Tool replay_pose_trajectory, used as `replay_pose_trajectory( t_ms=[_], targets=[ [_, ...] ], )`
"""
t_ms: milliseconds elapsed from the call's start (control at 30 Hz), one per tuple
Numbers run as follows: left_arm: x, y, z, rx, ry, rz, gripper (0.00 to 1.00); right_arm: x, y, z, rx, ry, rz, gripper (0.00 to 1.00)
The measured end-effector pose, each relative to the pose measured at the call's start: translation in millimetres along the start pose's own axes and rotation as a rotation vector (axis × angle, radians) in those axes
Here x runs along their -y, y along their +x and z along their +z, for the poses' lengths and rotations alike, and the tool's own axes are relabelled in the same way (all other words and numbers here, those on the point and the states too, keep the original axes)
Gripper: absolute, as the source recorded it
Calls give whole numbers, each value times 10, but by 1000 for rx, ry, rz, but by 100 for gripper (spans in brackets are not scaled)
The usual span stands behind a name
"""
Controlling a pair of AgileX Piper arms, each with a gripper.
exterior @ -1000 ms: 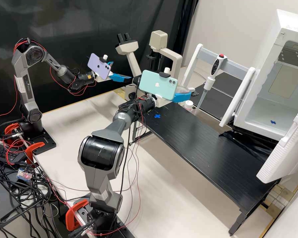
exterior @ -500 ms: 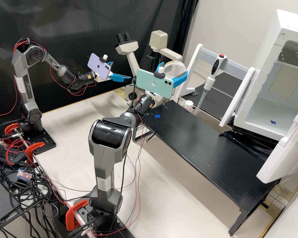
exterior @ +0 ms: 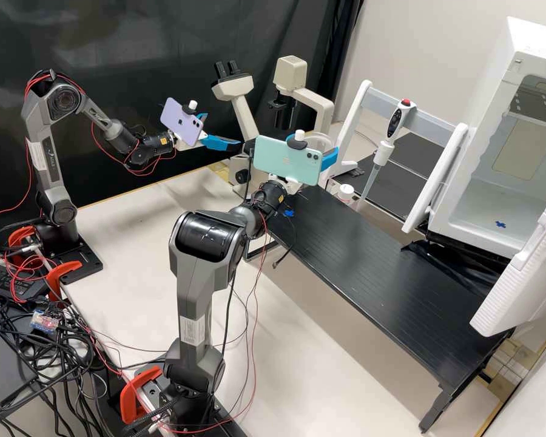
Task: Move the petri dish to the microscope
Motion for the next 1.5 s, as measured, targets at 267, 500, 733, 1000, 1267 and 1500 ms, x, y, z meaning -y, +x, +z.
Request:
replay_pose_trajectory(
  t_ms=[267,500,733,1000,1267,1500],
  targets=[
    [0,0,0,0,0,0,100,95,150,-44,-19,-20,-61,0],
    [0,0,0,0,0,0,100,286,303,-68,-9,7,-141,0],
    [0,0,0,0,0,0,100,521,423,19,42,58,-258,0],
    [0,0,0,0,0,0,100,607,448,-136,7,56,-303,0],
    [0,0,0,0,0,0,100,736,468,-400,-48,-16,-307,0],
    [0,0,0,0,0,0,100,834,582,-526,-34,-50,-289,0]
  ],
)
